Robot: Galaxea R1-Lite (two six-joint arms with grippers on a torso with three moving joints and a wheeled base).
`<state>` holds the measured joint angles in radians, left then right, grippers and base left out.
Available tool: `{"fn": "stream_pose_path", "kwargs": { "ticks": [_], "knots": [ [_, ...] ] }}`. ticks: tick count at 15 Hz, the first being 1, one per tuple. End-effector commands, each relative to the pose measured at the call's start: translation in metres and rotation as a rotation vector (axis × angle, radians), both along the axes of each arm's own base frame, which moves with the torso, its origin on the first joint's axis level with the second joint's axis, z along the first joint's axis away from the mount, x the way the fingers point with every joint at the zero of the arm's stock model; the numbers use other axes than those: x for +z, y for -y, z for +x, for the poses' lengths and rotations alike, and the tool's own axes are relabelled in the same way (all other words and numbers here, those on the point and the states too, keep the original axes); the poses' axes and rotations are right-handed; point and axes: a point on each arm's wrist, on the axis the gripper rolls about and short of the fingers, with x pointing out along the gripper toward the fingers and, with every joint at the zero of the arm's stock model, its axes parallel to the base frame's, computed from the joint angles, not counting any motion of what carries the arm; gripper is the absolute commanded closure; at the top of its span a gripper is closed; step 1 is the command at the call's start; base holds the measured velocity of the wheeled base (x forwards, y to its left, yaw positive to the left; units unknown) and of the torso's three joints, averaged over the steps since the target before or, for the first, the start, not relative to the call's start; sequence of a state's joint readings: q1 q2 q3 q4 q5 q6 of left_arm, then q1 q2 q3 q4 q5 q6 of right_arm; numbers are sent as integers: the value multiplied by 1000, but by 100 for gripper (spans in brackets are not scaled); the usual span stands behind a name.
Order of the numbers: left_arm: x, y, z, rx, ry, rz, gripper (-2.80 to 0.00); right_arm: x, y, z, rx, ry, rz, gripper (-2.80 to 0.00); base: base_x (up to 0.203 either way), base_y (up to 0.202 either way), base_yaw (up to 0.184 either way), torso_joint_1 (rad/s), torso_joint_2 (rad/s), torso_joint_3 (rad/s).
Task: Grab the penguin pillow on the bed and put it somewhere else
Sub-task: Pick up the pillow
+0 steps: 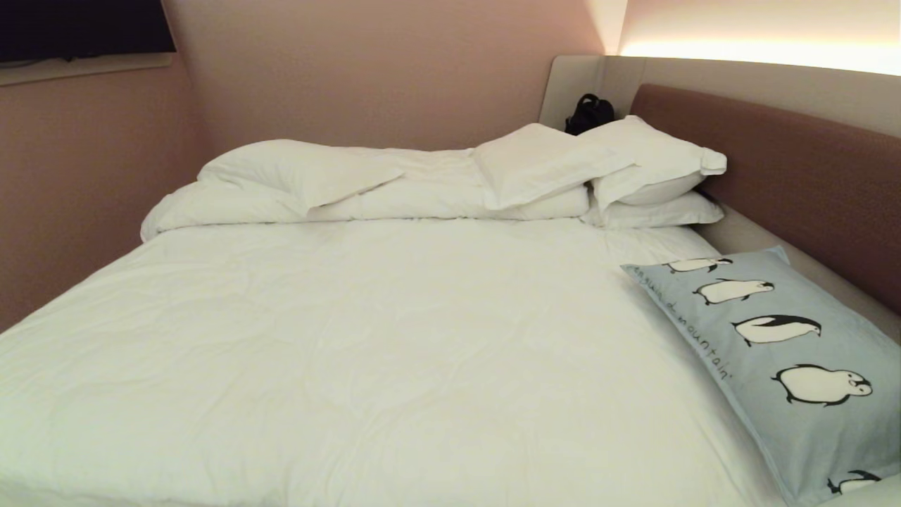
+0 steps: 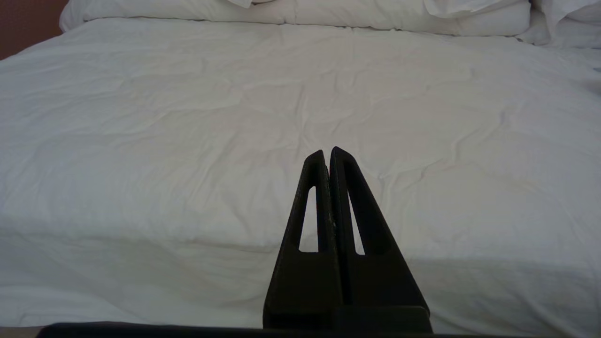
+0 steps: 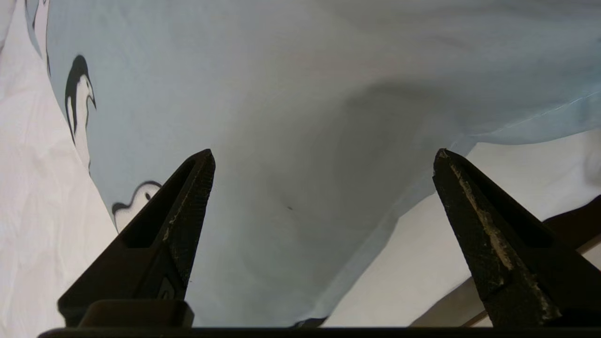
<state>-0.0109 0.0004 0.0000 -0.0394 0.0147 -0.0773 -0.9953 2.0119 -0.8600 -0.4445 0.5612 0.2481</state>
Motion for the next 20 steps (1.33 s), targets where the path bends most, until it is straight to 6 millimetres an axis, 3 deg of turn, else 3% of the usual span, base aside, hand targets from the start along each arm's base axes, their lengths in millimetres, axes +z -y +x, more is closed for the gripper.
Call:
{"fn": "stream_pose_path", "kwargs": {
  "ticks": [1, 10, 20],
  "knots": [
    [0, 0, 0, 1, 1, -1, 0, -6, 9, -7, 50, 24, -1, -280, 0, 0, 0, 0, 0, 0],
    [0, 0, 0, 1, 1, -1, 0, -44, 62, -26, -36, -6, 8, -280, 0, 0, 0, 0, 0, 0],
    [0, 0, 0, 1, 1, -1, 0, -60, 87, -34, 1, 72, 48, -280, 0, 0, 0, 0, 0, 0]
  ]
}}
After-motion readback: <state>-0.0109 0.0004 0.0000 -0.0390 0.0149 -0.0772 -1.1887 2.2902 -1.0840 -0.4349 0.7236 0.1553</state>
